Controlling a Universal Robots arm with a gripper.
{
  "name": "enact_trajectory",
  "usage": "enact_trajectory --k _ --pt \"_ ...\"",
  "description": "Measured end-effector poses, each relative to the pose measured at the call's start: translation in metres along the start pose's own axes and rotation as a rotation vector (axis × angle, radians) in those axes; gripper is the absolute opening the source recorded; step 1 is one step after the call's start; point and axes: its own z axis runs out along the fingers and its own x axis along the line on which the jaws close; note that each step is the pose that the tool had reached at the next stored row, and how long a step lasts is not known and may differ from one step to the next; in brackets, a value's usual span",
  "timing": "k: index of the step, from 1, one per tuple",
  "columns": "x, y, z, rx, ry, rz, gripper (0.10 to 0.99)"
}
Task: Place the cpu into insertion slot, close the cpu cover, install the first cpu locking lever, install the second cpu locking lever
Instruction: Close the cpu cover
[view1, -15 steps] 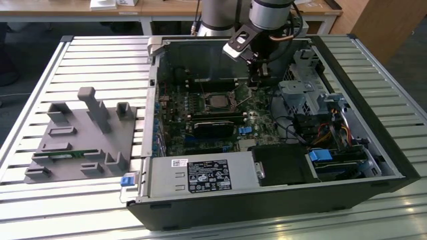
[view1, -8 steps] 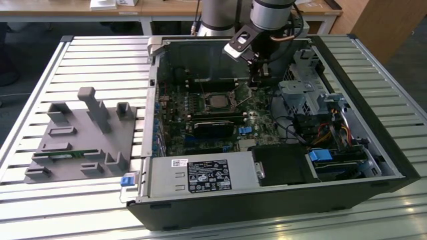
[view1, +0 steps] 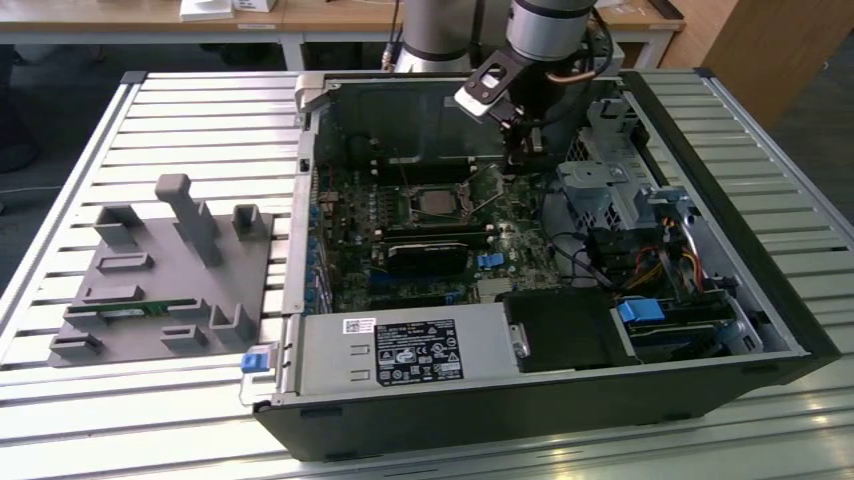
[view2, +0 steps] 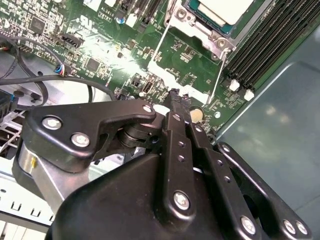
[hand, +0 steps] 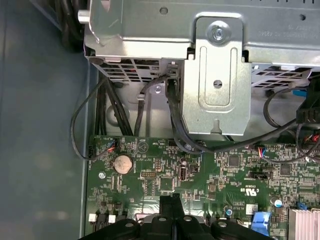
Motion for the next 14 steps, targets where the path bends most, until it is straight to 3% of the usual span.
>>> enact_trajectory --k 14 --pt "0.0008 0.0065 0.0037 0.003 -0.0011 0.000 0.106"
